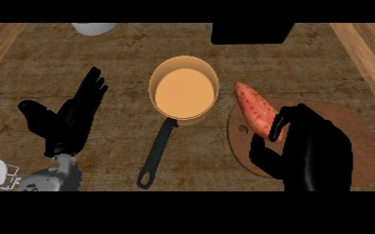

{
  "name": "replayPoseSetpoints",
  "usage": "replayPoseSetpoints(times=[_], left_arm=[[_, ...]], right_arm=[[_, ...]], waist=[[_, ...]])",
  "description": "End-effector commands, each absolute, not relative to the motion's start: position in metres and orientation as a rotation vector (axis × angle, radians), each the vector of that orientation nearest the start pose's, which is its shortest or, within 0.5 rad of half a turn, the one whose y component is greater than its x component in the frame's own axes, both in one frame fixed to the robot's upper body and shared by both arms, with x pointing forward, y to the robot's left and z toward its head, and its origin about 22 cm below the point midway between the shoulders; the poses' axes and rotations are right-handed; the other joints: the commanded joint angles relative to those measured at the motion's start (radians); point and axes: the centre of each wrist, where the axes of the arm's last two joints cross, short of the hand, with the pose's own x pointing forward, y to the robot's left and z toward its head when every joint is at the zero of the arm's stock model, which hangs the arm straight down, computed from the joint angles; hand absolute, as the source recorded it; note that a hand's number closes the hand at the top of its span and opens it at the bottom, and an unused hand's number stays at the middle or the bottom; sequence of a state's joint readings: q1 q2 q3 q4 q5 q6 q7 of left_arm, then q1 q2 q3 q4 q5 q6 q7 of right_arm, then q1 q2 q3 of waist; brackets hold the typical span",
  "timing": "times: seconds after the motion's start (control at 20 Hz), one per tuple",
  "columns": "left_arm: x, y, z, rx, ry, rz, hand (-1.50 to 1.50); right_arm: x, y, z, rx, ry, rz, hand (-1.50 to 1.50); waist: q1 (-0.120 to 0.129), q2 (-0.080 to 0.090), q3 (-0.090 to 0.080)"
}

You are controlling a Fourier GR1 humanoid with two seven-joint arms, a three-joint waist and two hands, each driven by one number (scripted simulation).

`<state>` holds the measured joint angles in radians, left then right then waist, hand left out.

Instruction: Pick the sweet potato from the cutting board and place it in the pot

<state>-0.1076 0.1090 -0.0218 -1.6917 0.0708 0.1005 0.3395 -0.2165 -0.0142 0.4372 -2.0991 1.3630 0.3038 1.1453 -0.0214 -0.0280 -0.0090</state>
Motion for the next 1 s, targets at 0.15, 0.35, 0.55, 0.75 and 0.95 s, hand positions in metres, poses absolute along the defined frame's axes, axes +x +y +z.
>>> replayPoseSetpoints(times=[0.15, 0.35, 0.55, 0.75, 0.95], left_arm=[[0.264, 0.227, 0.057, 0.019, -1.455, -0.023, 0.00], [0.269, 0.224, 0.065, -0.005, -1.459, -0.040, 0.00], [0.269, 0.217, 0.057, -0.015, -1.452, -0.040, 0.00], [0.267, 0.211, 0.061, -0.020, -1.464, -0.058, 0.00], [0.273, 0.209, 0.066, -0.025, -1.479, -0.072, 0.00]], right_arm=[[0.169, -0.079, 0.210, -1.499, -1.204, 0.396, 1.50], [0.172, -0.063, 0.231, -1.504, -1.336, 0.354, 1.50], [0.193, -0.057, 0.245, -1.511, -1.331, 0.326, 1.50], [0.212, -0.056, 0.262, -1.480, -1.299, 0.313, 1.50], [0.242, -0.053, 0.277, -1.470, -1.238, 0.273, 1.50]], waist=[[0.020, 0.002, -0.002], [0.044, 0.009, 0.000], [0.057, 0.020, 0.001], [0.074, 0.020, 0.003], [0.081, 0.026, 0.003]])
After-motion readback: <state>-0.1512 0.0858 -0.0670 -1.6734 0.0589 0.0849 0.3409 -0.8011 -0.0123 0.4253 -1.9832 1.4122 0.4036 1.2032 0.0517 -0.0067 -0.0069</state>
